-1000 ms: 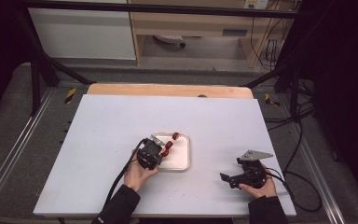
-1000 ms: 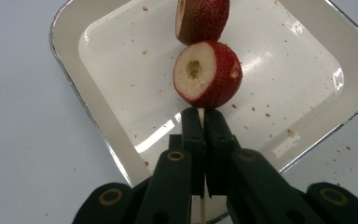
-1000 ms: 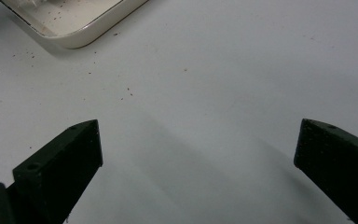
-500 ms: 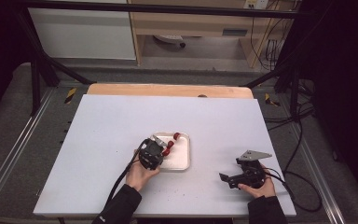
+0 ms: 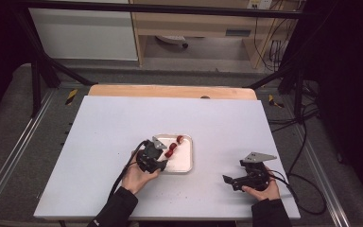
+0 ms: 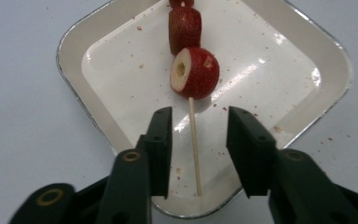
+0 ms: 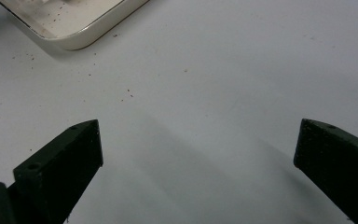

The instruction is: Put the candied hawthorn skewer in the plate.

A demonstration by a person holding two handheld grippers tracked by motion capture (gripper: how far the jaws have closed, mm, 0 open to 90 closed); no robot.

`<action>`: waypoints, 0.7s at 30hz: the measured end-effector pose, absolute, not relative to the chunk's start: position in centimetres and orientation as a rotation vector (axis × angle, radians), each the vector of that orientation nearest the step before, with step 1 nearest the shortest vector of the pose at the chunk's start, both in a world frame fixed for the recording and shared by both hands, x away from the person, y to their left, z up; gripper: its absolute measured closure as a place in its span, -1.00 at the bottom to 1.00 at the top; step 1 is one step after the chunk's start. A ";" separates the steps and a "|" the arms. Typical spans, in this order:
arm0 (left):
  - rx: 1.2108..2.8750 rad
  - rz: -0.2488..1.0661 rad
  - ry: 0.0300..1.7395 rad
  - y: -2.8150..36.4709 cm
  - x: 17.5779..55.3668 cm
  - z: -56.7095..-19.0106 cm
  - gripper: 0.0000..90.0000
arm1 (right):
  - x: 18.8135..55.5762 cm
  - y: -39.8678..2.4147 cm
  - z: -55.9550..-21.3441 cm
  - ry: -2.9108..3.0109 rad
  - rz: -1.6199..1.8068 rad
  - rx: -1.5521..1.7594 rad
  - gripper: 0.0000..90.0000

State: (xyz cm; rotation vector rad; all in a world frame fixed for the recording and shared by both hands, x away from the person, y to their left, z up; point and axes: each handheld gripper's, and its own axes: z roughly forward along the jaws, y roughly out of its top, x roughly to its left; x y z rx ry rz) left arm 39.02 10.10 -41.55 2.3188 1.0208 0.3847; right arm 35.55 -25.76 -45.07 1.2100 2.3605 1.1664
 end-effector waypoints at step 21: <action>2.161 0.397 1.000 21.5 35.1 -41.7 -0.70 | 35.5 -25.9 -45.0 2.356 1.177 1.226 -0.98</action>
